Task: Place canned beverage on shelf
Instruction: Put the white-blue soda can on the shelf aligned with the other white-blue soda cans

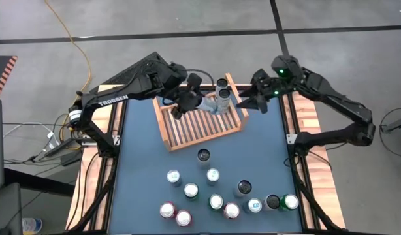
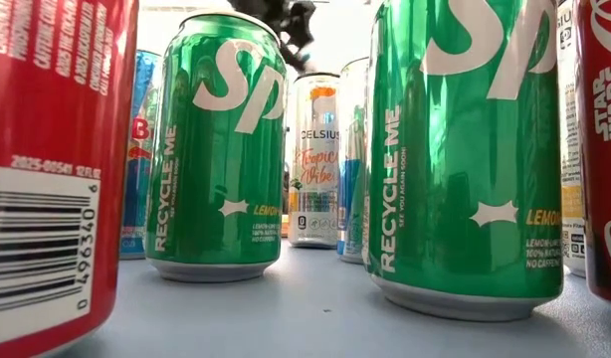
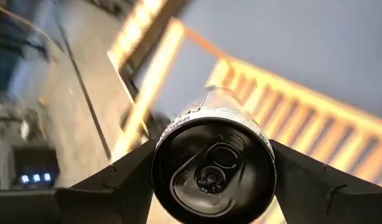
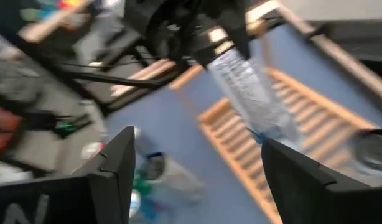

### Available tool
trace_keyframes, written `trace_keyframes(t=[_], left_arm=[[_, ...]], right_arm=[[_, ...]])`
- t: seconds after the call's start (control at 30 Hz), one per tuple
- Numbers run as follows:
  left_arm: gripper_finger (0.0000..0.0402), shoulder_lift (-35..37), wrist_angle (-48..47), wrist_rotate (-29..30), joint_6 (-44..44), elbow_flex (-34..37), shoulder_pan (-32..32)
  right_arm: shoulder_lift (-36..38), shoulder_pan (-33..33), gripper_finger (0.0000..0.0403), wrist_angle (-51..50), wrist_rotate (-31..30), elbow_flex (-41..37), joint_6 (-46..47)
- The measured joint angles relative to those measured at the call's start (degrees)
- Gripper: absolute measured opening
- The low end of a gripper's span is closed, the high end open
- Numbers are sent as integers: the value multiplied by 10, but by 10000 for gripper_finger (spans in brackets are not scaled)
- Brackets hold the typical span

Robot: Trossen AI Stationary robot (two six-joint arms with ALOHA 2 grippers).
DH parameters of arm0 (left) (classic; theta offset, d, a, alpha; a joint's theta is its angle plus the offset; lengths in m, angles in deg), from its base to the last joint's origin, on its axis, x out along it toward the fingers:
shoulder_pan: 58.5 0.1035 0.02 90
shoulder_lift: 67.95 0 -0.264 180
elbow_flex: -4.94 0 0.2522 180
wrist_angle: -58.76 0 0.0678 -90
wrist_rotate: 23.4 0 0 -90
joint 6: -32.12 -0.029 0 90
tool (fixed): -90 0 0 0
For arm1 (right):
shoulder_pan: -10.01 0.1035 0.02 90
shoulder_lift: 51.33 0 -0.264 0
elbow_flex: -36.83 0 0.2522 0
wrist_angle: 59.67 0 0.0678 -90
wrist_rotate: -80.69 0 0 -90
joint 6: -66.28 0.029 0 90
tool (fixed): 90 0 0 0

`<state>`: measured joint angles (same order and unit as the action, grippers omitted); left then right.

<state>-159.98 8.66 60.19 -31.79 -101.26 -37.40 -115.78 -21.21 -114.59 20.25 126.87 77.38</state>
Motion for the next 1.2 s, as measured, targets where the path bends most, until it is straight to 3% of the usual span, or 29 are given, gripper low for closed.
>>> trace_keyframes(t=[0.1,0.37,0.6,0.8,1.03,1.2], left_arm=[[252,0,-32,29,-27,0,-3],[252,-2,-112,34,-11,0,-29],[252,-54,-202,135,16,-1,-40],[252,-99,-208,120,33,0,-46],[253,-101,-190,100,30,0,-43],[277,-101,-191,86,50,0,-43]], right_arm=[[4,6,271,-8,-38,0,-9],[-18,17,270,-8,-40,0,-21],[-51,29,270,-2,-25,0,-26],[-56,39,270,1,-23,0,-26],[-56,39,270,0,-23,0,-26],[-56,39,270,-1,-22,0,-26]])
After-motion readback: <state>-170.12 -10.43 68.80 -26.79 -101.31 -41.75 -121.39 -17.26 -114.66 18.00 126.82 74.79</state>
